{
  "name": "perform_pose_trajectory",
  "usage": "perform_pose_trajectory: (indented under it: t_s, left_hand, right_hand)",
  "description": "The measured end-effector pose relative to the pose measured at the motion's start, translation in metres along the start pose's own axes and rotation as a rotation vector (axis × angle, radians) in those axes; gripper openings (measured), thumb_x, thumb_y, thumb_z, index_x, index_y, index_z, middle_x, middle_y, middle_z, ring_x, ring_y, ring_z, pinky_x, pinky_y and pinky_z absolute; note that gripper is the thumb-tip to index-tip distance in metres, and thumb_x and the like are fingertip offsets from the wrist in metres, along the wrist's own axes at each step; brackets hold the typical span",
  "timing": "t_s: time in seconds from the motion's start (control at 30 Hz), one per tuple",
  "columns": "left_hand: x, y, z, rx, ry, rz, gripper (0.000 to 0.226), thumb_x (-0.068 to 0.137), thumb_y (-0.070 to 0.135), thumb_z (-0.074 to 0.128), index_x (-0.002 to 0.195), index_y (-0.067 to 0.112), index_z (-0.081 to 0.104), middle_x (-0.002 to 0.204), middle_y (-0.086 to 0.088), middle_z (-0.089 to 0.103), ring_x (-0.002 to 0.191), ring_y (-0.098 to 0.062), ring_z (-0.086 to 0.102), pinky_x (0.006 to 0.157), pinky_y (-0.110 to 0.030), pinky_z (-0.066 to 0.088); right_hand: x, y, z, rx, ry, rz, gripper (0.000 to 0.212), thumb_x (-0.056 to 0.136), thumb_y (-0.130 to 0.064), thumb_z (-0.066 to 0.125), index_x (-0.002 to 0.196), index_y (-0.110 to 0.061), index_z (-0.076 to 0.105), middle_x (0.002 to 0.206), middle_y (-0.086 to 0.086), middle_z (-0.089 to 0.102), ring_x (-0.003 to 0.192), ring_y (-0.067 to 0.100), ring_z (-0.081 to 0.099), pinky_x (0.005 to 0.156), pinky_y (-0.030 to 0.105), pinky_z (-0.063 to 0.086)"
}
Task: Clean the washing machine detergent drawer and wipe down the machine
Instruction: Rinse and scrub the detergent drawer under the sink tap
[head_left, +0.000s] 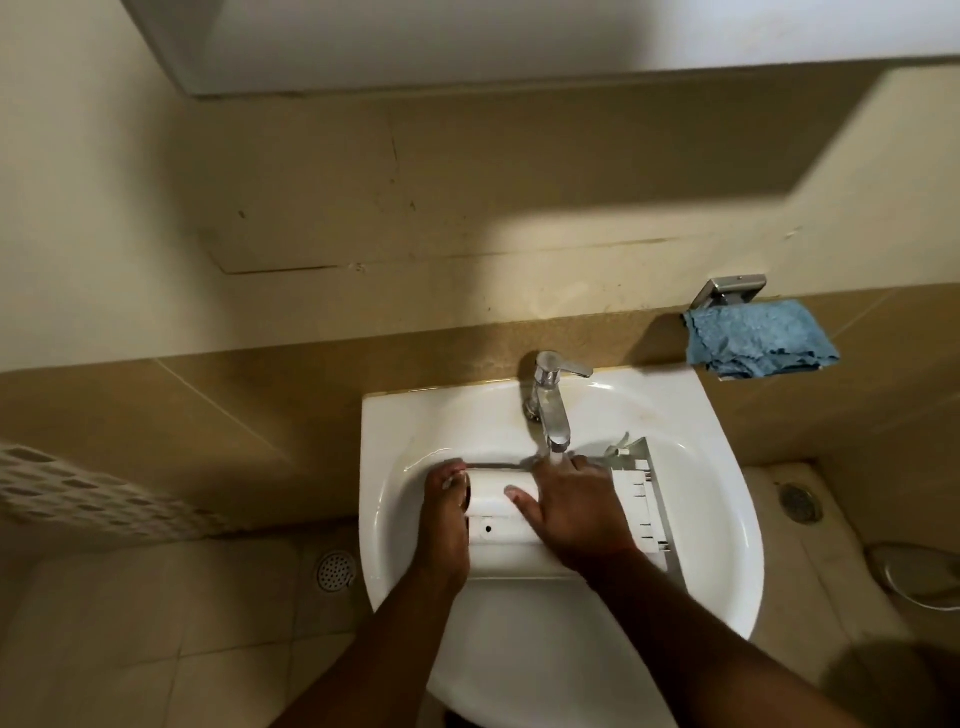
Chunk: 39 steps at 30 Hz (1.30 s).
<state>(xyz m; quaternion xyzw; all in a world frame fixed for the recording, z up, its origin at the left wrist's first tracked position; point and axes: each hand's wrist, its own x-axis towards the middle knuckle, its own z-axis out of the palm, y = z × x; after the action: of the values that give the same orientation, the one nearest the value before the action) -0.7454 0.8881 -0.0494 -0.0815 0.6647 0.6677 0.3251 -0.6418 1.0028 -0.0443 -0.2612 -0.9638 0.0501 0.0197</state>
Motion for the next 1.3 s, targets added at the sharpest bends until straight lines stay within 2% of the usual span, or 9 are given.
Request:
perform_pose_trajectory:
  t_s: [0.13,0.23,0.37,0.47,0.73,0.87,1.07,1.17,1.3]
  left_hand:
    - [-0.003,0.001,0.01,0.035,-0.017,0.012,0.022,0.098,0.001,0.043,0.11,0.016,0.054,0.108,0.002,0.056,0.094,-0.009,0.051,0.078,-0.016,0.04]
    - [-0.005,0.003,0.005,0.047,-0.012,0.008,0.023,0.099,0.006,0.044,0.118,0.014,0.054,0.108,-0.001,0.058,0.092,-0.011,0.054,0.077,-0.02,0.042]
    - [-0.006,0.006,-0.003,0.081,0.041,0.026,0.024,0.097,0.012,0.052,0.12,0.019,0.057,0.115,-0.002,0.062,0.096,-0.013,0.056,0.084,-0.026,0.044]
    - [-0.017,0.014,-0.002,0.109,0.121,0.041,0.023,0.097,0.015,0.054,0.119,0.021,0.058,0.109,0.001,0.062,0.088,-0.01,0.057,0.068,-0.023,0.043]
    - [-0.041,0.034,-0.016,0.138,0.133,0.077,0.018,0.097,0.016,0.054,0.113,0.024,0.06,0.105,-0.001,0.061,0.088,-0.016,0.055,0.068,-0.027,0.044]
    - [-0.062,0.048,-0.003,0.142,0.014,0.175,0.007,0.094,0.017,0.061,0.098,0.022,0.057,0.088,-0.001,0.055,0.073,-0.014,0.047,0.059,-0.02,0.041]
    - [-0.097,0.061,0.005,0.451,-0.12,0.475,0.02,0.083,0.018,0.065,0.084,0.031,0.05,0.08,0.01,0.056,0.067,-0.009,0.052,0.06,-0.02,0.044]
    - [-0.111,0.065,0.006,0.645,-0.124,0.744,0.016,0.078,0.028,0.064,0.085,0.035,0.051,0.087,0.017,0.056,0.088,-0.008,0.055,0.079,-0.027,0.047]
    - [-0.14,0.064,0.016,0.898,-0.121,0.992,0.015,0.083,0.038,0.06,0.095,0.036,0.052,0.096,0.019,0.052,0.094,-0.01,0.051,0.089,-0.033,0.042]
  right_hand:
    - [0.002,-0.022,0.006,0.033,0.132,0.143,0.041,0.096,-0.049,0.039,0.107,-0.02,0.066,0.105,0.004,0.066,0.096,0.028,0.06,0.09,0.044,0.039]
    - [0.005,-0.04,0.011,0.121,0.191,-0.046,0.035,0.098,-0.045,0.041,0.111,-0.02,0.063,0.111,-0.001,0.064,0.101,0.022,0.059,0.089,0.041,0.04]
    - [0.001,-0.003,-0.002,0.133,0.108,-0.033,0.044,0.098,-0.056,0.033,0.113,-0.027,0.063,0.105,-0.005,0.068,0.097,0.019,0.062,0.082,0.038,0.047]
    - [0.003,-0.006,-0.005,0.096,0.061,0.077,0.049,0.097,-0.057,0.028,0.108,-0.026,0.064,0.096,-0.002,0.069,0.093,0.021,0.063,0.083,0.039,0.046]
    - [-0.021,0.001,-0.025,0.226,0.057,-0.191,0.045,0.096,-0.049,0.042,0.13,-0.023,0.054,0.127,-0.002,0.061,0.12,0.018,0.054,0.107,0.034,0.036]
    - [-0.05,0.027,-0.056,0.474,0.411,0.167,0.028,0.088,-0.031,0.049,0.105,-0.018,0.066,0.106,-0.003,0.064,0.104,0.017,0.055,0.094,0.029,0.04]
    - [-0.057,0.059,-0.06,0.752,0.385,0.688,0.024,0.089,-0.016,0.062,0.113,-0.016,0.061,0.114,0.003,0.05,0.103,0.021,0.052,0.094,0.036,0.044]
    - [-0.053,0.078,-0.075,0.979,0.068,0.792,0.012,0.092,-0.016,0.055,0.084,-0.019,0.063,0.092,0.006,0.057,0.089,0.03,0.057,0.085,0.044,0.05]
    - [-0.058,0.072,-0.094,1.136,-0.297,0.677,0.014,0.096,-0.02,0.052,0.085,-0.018,0.061,0.096,0.012,0.063,0.091,0.027,0.06,0.088,0.046,0.05]
